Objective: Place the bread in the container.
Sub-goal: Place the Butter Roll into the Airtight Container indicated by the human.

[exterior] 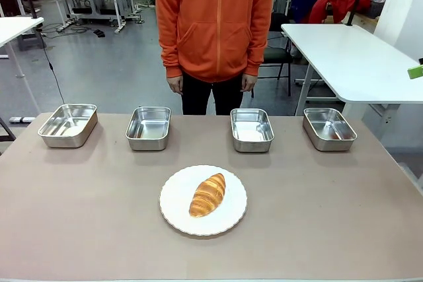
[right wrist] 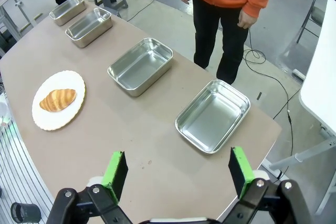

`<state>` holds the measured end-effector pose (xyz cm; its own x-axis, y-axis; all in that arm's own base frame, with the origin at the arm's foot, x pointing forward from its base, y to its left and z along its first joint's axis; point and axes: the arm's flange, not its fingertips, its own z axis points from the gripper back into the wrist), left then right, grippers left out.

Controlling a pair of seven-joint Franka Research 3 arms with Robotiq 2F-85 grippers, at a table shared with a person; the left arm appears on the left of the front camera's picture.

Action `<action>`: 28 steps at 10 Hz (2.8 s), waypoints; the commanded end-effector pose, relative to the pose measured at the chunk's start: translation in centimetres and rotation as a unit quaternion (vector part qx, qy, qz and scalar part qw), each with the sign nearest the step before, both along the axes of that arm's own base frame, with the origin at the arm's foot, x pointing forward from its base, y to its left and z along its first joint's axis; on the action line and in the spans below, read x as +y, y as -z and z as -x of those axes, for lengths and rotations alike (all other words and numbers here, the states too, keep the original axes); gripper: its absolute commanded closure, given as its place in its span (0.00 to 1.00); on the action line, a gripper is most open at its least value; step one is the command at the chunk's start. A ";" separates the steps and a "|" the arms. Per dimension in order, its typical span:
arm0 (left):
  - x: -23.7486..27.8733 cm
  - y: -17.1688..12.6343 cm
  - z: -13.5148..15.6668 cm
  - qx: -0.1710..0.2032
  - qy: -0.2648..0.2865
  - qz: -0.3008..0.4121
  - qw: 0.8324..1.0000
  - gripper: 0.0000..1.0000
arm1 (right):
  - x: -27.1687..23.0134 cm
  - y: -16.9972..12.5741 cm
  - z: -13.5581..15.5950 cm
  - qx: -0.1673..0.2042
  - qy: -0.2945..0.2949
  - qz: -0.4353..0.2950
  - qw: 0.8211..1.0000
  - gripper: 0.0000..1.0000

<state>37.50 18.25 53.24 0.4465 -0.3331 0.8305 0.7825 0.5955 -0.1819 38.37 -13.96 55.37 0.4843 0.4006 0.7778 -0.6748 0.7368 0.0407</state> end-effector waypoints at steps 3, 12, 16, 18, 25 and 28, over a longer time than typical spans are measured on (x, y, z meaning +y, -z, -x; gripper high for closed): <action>-0.1 -0.2 0.1 -0.006 0.003 0.006 1.000 0.00 | -0.2 0.1 -0.2 -0.014 -0.009 -0.003 1.000 0.00; -0.1 -0.2 0.1 -0.006 0.003 0.006 1.000 0.00 | -0.2 0.1 -0.2 -0.014 -0.009 -0.003 1.000 0.00; -0.1 -0.2 0.1 -0.006 0.003 0.006 1.000 0.00 | -0.2 0.1 -0.2 -0.014 -0.009 -0.003 1.000 0.00; -0.1 -0.2 0.1 -0.006 0.003 0.006 1.000 0.00 | -0.2 0.1 -0.2 -0.014 -0.009 -0.003 1.000 0.00; -0.1 -0.2 0.1 -0.006 0.003 0.006 1.000 0.00 | -0.2 0.1 -0.2 -0.014 -0.009 -0.003 1.000 0.00; -0.1 -0.2 0.1 -0.006 0.003 0.006 1.000 0.00 | -0.2 0.1 -0.2 -0.014 -0.009 -0.003 1.000 0.00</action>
<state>37.50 18.25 53.24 0.4465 -0.3331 0.8305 0.7825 0.5955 -0.1819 38.37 -13.94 55.37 0.4841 0.4019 0.7773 -0.6755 0.7362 0.0400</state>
